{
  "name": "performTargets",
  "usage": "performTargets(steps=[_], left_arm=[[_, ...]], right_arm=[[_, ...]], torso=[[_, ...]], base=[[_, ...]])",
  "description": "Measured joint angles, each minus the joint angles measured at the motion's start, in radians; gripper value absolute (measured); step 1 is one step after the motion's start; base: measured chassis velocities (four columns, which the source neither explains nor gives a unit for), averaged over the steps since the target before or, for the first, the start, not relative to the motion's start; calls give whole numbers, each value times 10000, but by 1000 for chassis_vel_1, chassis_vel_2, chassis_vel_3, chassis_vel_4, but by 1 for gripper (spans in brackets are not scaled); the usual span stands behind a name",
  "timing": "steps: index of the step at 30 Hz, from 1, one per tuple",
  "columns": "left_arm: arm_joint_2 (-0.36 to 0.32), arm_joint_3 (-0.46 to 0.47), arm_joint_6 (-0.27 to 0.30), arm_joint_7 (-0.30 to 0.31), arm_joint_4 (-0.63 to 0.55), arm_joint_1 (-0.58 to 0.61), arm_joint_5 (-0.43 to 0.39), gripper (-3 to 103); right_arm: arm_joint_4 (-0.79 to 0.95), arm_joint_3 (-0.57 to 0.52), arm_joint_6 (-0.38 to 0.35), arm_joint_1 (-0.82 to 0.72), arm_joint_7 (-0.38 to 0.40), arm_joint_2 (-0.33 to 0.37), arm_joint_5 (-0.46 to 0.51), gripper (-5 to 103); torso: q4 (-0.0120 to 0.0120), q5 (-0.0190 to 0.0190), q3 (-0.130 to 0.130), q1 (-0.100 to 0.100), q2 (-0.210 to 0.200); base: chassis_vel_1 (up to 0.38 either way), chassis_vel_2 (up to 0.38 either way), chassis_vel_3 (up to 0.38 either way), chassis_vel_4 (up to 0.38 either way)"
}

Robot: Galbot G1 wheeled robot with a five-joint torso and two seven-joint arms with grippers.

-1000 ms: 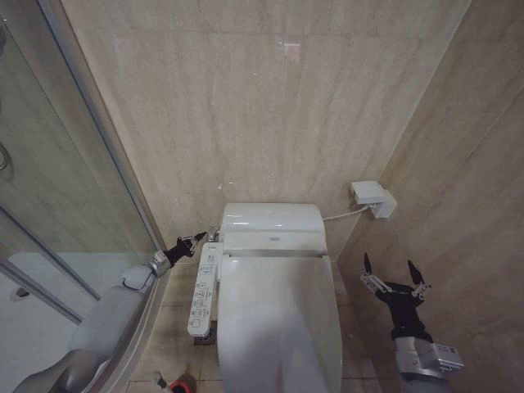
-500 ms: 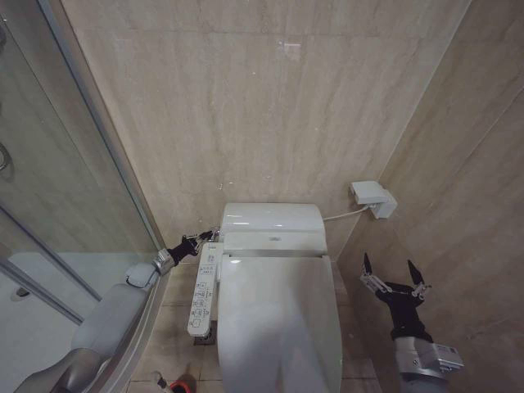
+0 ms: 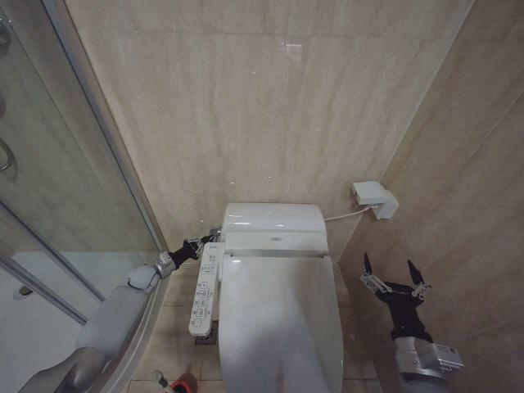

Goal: Open the toilet lid, clean the toilet bowl with a toilet brush, close the toilet lid, and flush.

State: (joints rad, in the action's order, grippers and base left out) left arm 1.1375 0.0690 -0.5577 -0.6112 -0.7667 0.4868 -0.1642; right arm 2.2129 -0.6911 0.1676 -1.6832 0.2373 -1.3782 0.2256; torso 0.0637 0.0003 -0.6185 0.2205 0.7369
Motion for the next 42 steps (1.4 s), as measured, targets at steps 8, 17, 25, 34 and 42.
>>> performTargets(steps=[8, 17, 25, 34, 42], left_arm=[[160, -6, -27, -76, 309, -121, 25, 0], [323, -64, -82, -140, 906, -506, 81, 0], [438, -72, -91, -139, 1253, -911, 74, 0], [540, -19, -92, -135, 1383, -951, 48, 0], [578, 44, -91, -136, 1317, -757, 38, 0]], right_arm=[[0, 0, 0, 0, 0, 0, 0, 100], [0, 0, 0, 0, 0, 0, 0, 100], [0, 0, 0, 0, 0, 0, 0, 100], [0, 0, 0, 0, 0, 0, 0, 100], [0, 0, 0, 0, 0, 0, 0, 100]], torso=[[0, -1, -1, 0, 0], [2, -6, -3, 0, -1], [-2, -2, -2, -2, 0], [0, 0, -1, 0, 0], [3, -4, -1, 3, -1]], base=[[0, 0, 0, 0], [0, 0, 0, 0], [0, 0, 0, 0], [0, 0, 0, 0], [0, 0, 0, 0]])
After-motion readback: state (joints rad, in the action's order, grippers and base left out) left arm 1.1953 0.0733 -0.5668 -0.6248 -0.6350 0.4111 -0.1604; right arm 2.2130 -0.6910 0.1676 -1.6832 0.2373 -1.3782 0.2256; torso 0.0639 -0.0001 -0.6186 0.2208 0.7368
